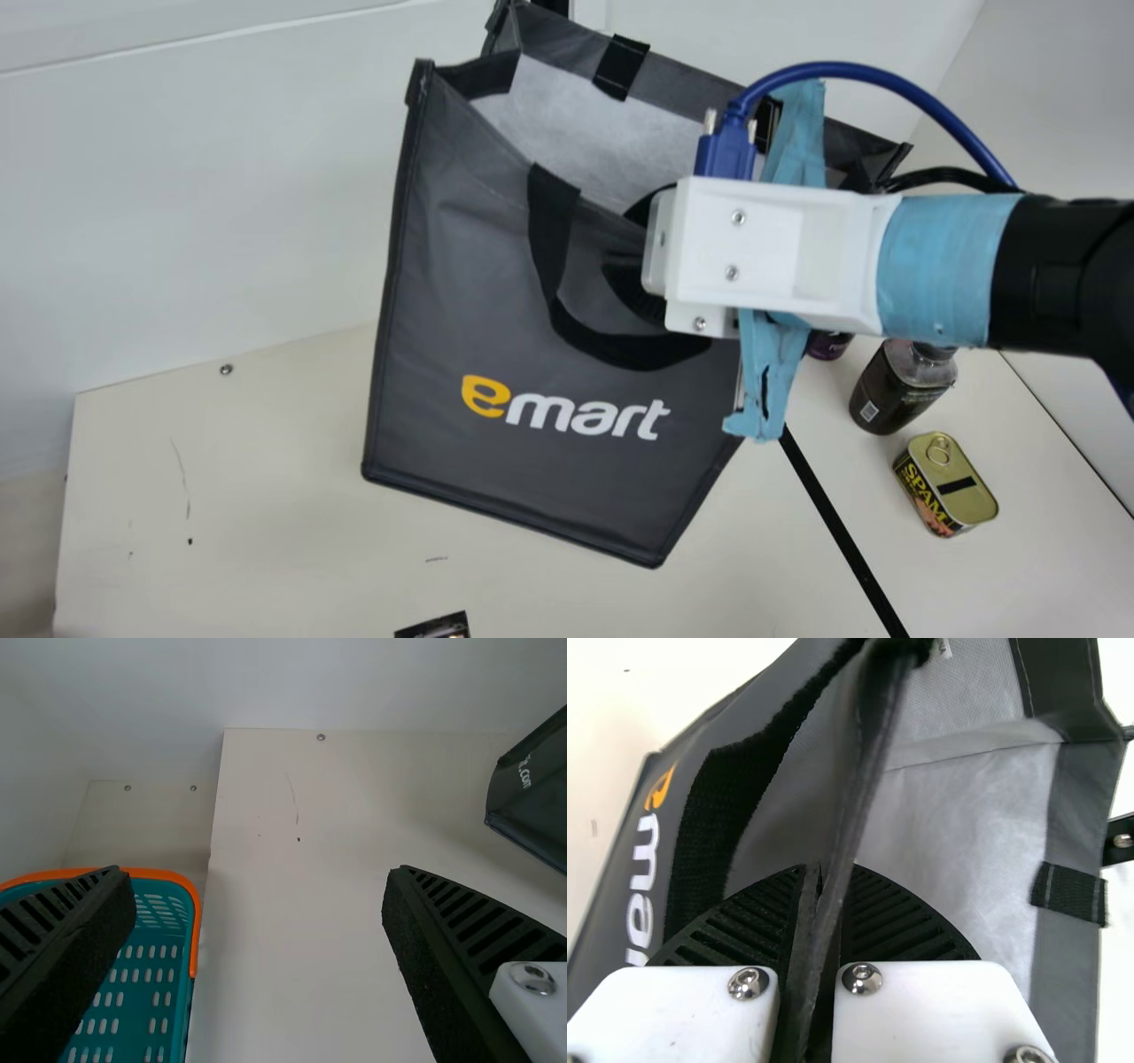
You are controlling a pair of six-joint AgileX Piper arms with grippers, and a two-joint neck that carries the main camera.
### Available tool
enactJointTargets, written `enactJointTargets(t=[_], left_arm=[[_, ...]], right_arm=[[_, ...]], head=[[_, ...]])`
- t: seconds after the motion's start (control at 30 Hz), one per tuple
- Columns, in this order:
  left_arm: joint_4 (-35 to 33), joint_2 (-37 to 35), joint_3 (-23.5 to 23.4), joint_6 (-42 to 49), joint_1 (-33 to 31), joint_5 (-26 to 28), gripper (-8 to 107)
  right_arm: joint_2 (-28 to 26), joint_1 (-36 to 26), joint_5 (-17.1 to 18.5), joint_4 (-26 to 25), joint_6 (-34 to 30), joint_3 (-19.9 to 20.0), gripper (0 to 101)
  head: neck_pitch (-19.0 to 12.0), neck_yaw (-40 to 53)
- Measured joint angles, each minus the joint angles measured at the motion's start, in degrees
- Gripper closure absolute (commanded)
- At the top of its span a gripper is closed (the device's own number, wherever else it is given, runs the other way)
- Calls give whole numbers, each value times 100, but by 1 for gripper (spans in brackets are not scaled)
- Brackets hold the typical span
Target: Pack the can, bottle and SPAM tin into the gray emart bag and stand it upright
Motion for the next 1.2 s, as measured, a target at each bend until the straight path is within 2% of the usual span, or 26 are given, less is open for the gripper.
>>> enactJointTargets(t=[0.4, 1.07, 1.2], left_arm=[[0, 0, 0, 0, 0, 0, 9], [0, 0, 0, 0, 0, 0, 9], [0, 0, 0, 0, 0, 0, 9]], right_arm=[[-301, 246, -12, -120, 307, 717, 101], [-776, 830, -1, -289, 1025, 1524, 101], [-896, 980, 1, -353, 1225, 1626, 88]], head=[[9, -9], [0, 0], [9, 0]])
